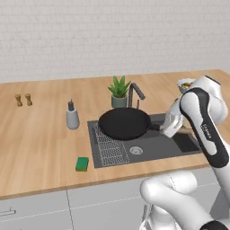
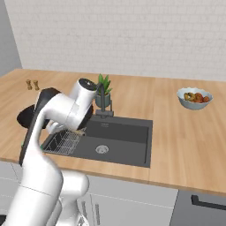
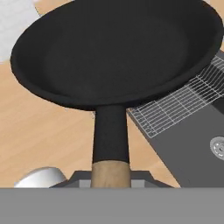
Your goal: Pick the pan and sponge and place them into the sink. Then turn on the water.
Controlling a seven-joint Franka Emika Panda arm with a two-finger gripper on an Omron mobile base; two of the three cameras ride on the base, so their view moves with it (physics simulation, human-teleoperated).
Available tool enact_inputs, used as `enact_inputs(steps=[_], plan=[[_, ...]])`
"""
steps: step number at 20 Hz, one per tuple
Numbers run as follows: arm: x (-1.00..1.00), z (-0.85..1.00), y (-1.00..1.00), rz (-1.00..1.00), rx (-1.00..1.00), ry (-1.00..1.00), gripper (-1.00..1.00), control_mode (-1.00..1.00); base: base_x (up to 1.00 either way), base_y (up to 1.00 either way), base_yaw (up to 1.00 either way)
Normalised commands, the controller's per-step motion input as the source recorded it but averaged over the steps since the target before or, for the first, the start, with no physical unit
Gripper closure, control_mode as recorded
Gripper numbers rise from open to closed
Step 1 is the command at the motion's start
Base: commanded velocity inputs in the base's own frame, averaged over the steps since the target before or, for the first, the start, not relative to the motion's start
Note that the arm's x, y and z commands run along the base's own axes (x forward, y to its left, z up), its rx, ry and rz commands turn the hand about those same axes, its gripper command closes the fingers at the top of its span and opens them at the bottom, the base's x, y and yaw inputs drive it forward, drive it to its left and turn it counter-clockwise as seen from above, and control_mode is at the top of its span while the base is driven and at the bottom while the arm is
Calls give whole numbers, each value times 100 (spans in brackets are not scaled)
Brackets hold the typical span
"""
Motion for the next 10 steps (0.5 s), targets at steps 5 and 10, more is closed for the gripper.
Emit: enact_inputs(steps=[5,10], plan=[[0,-66,-100,27,4,5,100,-100,0,0,0],[9,-58,-100,6,1,11,100,-100,0,0,0]])
